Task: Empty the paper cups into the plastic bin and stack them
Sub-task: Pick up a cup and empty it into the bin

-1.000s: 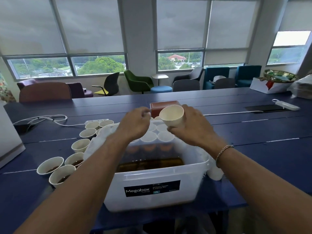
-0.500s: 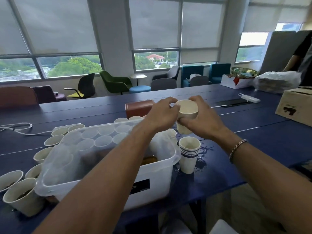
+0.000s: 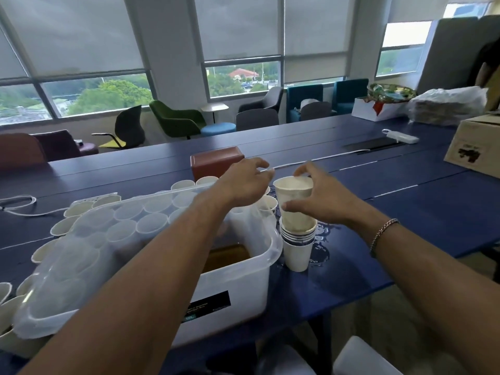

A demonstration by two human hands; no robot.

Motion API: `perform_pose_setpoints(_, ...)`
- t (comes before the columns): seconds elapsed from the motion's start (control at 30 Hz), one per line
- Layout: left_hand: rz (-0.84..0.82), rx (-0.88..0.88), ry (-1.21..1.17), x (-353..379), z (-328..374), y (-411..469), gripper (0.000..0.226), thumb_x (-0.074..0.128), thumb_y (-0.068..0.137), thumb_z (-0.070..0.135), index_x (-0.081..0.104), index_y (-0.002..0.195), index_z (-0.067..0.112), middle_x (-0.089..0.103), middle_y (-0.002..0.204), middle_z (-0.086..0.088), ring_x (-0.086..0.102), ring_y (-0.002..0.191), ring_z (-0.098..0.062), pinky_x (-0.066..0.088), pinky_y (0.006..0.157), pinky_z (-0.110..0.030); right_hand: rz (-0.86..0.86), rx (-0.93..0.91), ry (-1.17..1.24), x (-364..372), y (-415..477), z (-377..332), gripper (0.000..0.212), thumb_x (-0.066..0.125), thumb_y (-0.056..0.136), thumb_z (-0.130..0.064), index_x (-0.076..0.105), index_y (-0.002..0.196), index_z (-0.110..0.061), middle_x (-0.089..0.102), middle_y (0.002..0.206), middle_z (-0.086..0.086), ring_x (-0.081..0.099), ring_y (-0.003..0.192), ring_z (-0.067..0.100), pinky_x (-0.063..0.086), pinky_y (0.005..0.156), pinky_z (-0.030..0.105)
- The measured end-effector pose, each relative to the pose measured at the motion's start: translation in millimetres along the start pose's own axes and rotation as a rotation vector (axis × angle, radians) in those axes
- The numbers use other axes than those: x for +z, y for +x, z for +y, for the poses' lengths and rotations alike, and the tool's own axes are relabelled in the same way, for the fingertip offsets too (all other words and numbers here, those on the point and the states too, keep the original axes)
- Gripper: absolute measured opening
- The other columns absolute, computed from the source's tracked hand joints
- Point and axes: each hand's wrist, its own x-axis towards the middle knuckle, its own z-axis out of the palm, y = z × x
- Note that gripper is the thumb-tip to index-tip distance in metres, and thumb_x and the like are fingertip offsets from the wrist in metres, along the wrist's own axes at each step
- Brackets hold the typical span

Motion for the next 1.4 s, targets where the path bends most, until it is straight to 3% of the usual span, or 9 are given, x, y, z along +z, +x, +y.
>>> perform_pose_setpoints(0.17,-0.034,-0.001,0.015,1.1,-5.0,16.9,0.041,0.047,0.101,0.041,0.055,0.136,0.022,0.064,0.130,-0.003,0.063,0.106,-0.019,0.049,0.098,-0.037,-0.059,0.044,0.004,-4.1,12.7,6.9,0.072,0.086,0.068,-0.038,0.039,0.121,-0.027,0.047,0.121,0.001,0.055,0.100,0.024,0.052,0.074,0.028)
perform_pose_setpoints(0.33,-0.037,0.004,0.017,-1.0,-9.6,29.2,0.039,0.047,0.102,0.038,0.055,0.136,0.020,0.062,0.131,-0.003,0.061,0.082,-0.006,0.040,0.063,-0.016,-0.074,0.076,0.032,-11.7,16.3,11.8,0.086,0.087,0.066,-0.041,0.036,0.135,-0.029,0.043,0.127,-0.001,0.050,0.111,0.024,0.051,0.094,0.041)
perform_pose_setpoints(0.5,-0.023,0.029,0.023,1.2,-6.5,43.6,0.036,0.049,0.100,0.040,0.061,0.128,0.022,0.065,0.126,-0.003,0.061,0.097,-0.016,0.047,0.077,-0.025,-0.155,0.079,0.074,-10.5,22.8,9.2,0.069,0.066,0.075,-0.064,0.048,0.129,-0.025,0.057,0.114,-0.003,0.057,0.103,0.017,0.048,0.080,0.030)
perform_pose_setpoints(0.63,-0.040,0.022,0.037,2.2,-8.6,51.9,0.033,0.049,0.100,0.039,0.064,0.124,0.021,0.067,0.122,-0.003,0.063,0.099,-0.018,0.047,0.081,-0.026,-0.081,0.049,0.084,-2.1,45.8,9.2,0.034,0.055,0.094,-0.045,0.063,0.110,-0.016,0.065,0.106,0.002,0.062,0.096,0.018,0.051,0.077,0.032)
perform_pose_setpoints(0.73,-0.043,-0.001,0.054,2.5,-15.4,57.9,0.032,0.051,0.099,0.037,0.066,0.122,0.020,0.068,0.119,-0.002,0.065,0.094,-0.016,0.045,0.075,-0.023,-0.177,0.054,0.023,15.0,69.8,12.0,0.023,0.054,0.097,-0.030,0.068,0.101,-0.012,0.068,0.098,0.003,0.063,0.094,0.020,0.051,0.084,0.036)
perform_pose_setpoints(0.87,-0.048,-0.040,0.082,3.3,-26.4,66.9,0.032,0.053,0.097,0.036,0.066,0.122,0.021,0.067,0.123,-0.002,0.062,0.100,-0.019,0.046,0.086,-0.027,-0.277,0.073,-0.111,38.3,99.0,14.0,0.021,0.051,0.090,-0.019,0.069,0.084,-0.009,0.070,0.089,0.007,0.064,0.087,0.025,0.052,0.073,0.034)
perform_pose_setpoints(1.23,-0.094,-0.055,0.101,-5.0,-43.7,87.8,0.031,0.051,0.100,0.034,0.064,0.126,0.021,0.064,0.126,0.001,0.059,0.102,-0.016,0.043,0.085,-0.028,-0.787,0.156,-0.470,47.7,128.8,-0.9,0.037,0.046,0.099,-0.030,0.056,0.129,-0.010,0.057,0.104,0.005,0.056,0.090,0.019,0.045,0.064,0.026)
perform_pose_setpoints(1.33,-0.108,-0.061,0.113,-7.2,-47.3,88.4,0.033,0.051,0.101,0.033,0.062,0.129,0.020,0.063,0.129,-0.001,0.058,0.106,-0.017,0.044,0.087,-0.029,-0.836,0.103,-0.468,50.7,128.9,-4.9,0.040,0.049,0.100,-0.021,0.050,0.137,-0.005,0.055,0.088,0.000,0.050,0.081,0.013,0.040,0.055,0.008)
perform_pose_setpoints(1.4,-0.114,-0.062,0.121,-7.8,-48.0,86.8,0.034,0.050,0.101,0.033,0.061,0.130,0.019,0.062,0.130,-0.001,0.057,0.105,-0.016,0.042,0.086,-0.028,-0.795,0.079,-0.507,53.5,127.4,-9.0,0.042,0.049,0.100,-0.016,0.042,0.142,-0.010,0.059,0.110,0.010,0.043,0.084,0.015,0.036,0.052,0.003)
